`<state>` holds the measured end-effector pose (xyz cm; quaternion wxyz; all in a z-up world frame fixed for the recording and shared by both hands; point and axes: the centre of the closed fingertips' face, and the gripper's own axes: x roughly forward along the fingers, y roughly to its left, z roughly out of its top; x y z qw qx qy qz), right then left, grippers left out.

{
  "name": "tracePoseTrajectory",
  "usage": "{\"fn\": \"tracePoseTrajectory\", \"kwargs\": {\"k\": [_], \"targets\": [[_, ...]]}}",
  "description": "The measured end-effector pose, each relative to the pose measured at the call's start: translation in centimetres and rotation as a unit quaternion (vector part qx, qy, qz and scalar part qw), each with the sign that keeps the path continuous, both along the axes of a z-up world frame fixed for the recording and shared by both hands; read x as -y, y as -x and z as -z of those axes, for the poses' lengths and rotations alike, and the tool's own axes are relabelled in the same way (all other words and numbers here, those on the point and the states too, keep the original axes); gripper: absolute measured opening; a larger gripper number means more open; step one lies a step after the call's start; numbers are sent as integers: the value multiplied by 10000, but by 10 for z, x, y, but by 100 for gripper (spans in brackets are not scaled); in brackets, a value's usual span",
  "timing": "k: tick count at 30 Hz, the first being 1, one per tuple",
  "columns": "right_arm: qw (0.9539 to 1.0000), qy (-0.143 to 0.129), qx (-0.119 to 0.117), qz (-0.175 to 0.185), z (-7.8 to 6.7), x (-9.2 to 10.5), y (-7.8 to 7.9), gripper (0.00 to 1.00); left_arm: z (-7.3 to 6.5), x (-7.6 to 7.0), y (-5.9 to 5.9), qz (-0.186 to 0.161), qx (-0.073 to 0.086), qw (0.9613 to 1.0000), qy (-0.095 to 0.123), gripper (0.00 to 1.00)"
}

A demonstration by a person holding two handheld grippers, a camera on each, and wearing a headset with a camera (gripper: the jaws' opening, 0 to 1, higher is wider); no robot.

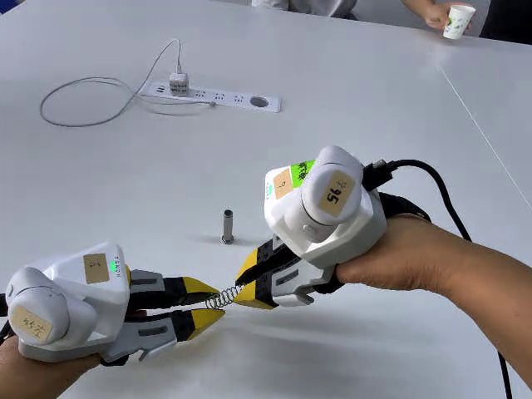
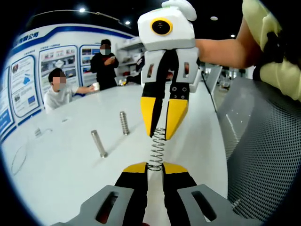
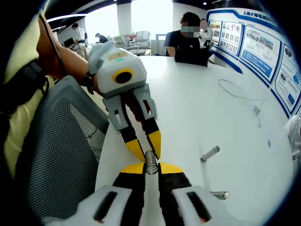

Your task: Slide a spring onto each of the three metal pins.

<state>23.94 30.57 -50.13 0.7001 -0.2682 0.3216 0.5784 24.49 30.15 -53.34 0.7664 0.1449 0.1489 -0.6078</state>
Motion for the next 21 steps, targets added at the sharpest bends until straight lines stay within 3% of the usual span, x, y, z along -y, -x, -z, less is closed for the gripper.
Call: {"fn": "tracePoseTrajectory", "kwargs": {"k": [8,21], "targets": [[9996,-252,156,-9,-12,-13,-1,11,-4,1,0,-29,12,10000,60,11],[9985,-435,307,-91,-20,-29,-2,11,-10,6,0,-46,17,9998,179,11]]}}
